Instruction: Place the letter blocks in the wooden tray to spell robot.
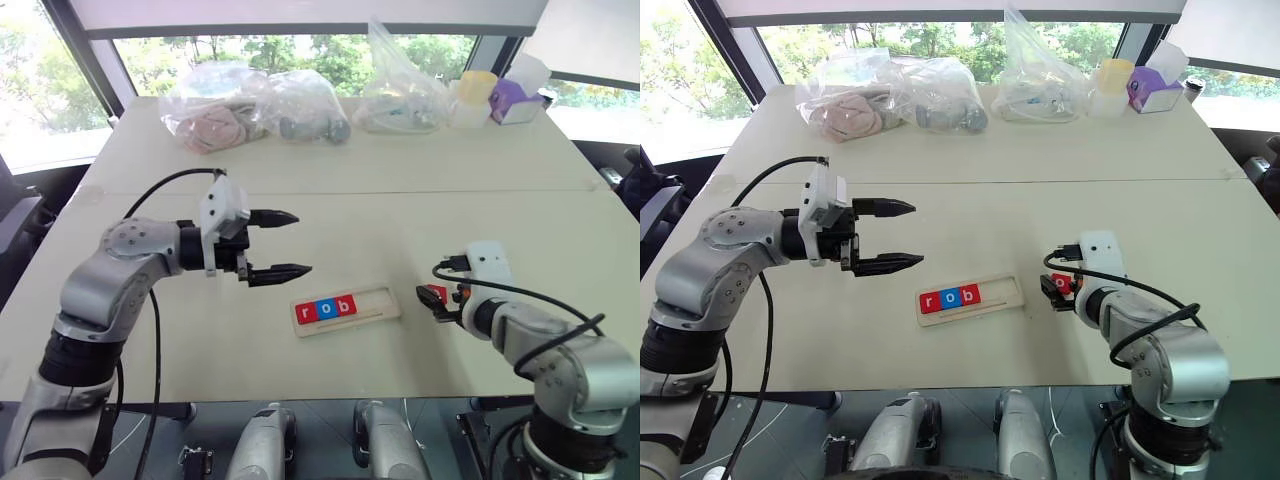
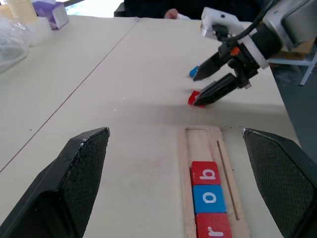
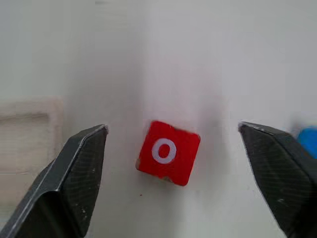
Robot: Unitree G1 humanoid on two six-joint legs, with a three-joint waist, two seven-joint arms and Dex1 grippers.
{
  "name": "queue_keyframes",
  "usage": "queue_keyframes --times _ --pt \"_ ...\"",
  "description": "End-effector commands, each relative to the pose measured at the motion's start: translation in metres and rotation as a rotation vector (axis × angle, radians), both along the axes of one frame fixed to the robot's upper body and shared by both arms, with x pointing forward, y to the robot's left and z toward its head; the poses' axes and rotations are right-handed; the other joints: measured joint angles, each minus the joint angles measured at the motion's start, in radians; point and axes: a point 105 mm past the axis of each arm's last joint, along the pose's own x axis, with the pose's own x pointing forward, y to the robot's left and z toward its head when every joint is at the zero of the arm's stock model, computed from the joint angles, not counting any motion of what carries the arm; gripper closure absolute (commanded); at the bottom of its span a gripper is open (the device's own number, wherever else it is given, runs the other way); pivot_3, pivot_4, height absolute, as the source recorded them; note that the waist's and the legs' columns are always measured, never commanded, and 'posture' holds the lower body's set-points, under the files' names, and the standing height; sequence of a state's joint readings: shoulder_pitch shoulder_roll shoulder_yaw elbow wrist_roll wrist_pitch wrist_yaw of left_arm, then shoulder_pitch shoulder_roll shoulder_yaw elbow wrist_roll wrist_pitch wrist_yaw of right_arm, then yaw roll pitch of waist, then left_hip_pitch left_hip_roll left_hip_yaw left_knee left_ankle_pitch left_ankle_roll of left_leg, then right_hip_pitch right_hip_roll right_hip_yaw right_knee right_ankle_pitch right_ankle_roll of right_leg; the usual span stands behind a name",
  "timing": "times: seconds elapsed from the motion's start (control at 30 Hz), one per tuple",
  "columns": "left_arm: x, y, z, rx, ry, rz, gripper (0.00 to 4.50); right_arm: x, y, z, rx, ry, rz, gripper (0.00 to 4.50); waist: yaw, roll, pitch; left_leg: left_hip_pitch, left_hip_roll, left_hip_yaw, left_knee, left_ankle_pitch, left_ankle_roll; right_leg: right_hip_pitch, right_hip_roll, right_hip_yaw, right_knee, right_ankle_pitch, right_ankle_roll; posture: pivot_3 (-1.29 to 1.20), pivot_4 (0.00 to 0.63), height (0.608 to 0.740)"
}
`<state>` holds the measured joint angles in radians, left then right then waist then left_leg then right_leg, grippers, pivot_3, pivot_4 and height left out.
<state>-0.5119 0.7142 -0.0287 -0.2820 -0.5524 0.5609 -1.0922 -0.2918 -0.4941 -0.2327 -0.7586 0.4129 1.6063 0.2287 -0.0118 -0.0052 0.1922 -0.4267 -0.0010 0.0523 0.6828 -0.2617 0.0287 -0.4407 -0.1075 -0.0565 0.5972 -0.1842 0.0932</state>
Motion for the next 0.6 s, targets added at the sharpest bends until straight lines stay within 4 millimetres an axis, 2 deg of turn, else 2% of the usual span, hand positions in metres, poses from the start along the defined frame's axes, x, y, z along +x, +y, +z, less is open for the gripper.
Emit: queue_keyframes --times 0.03,0.17,0.23,0.33,0.43,0.5,0.6 --pt "-0.012 0.003 -0.001 0.054 -0.017 -0.052 0.00 -0.005 0.012 0.033 -0.066 -0.045 0.275 0.02 -0.001 0.000 0.000 0.000 0.000 0.000 0.000 0.000 0.000 0.000 -0.001 0.000 0.000 0.000 0.000 0.00 0.150 0.740" --pt "-0.010 0.012 -0.011 0.121 -0.021 -0.044 0.00 0.002 0.003 0.047 -0.085 -0.054 0.478 0.02 0.002 -0.001 0.001 0.000 0.000 -0.001 -0.002 0.000 0.000 0.000 0.000 -0.001 -0.002 0.000 0.000 0.00 0.150 0.740" --pt "-0.007 0.015 -0.016 0.134 -0.014 -0.028 0.00 0.004 0.001 0.046 -0.088 -0.059 0.572 0.02 0.003 -0.001 0.000 0.000 0.000 0.000 -0.002 0.000 0.000 0.001 0.000 -0.001 -0.002 0.000 0.000 0.00 0.150 0.740" --pt "-0.007 0.021 -0.030 0.194 -0.013 -0.023 0.00 0.001 -0.002 0.032 -0.090 -0.005 0.698 0.02 0.002 -0.002 0.001 0.000 0.000 0.000 -0.001 -0.001 0.001 0.001 0.000 -0.001 -0.003 0.000 0.000 0.00 0.150 0.740" --pt "-0.010 0.023 -0.038 0.221 -0.007 -0.026 0.00 -0.001 -0.008 0.014 -0.171 0.008 0.810 0.02 0.002 -0.002 0.001 -0.001 0.000 0.001 -0.001 -0.001 0.001 0.000 -0.001 -0.001 -0.003 0.000 0.000 0.00 0.150 0.740" --pt "-0.009 0.026 -0.039 0.223 -0.007 -0.014 0.00 0.003 -0.016 0.001 -0.230 0.019 0.847 0.02 0.003 -0.002 0.001 -0.001 0.000 0.001 -0.001 -0.001 0.001 0.000 -0.001 -0.001 -0.003 0.000 0.000 0.00 0.150 0.740" --pt "-0.010 0.025 -0.038 0.218 -0.010 -0.013 0.00 0.009 -0.022 -0.005 -0.247 0.008 0.856 0.02 0.004 -0.002 0.001 -0.001 0.000 0.002 0.000 -0.001 0.001 0.000 -0.001 -0.001 -0.002 0.000 0.000 0.00 0.150 0.740"
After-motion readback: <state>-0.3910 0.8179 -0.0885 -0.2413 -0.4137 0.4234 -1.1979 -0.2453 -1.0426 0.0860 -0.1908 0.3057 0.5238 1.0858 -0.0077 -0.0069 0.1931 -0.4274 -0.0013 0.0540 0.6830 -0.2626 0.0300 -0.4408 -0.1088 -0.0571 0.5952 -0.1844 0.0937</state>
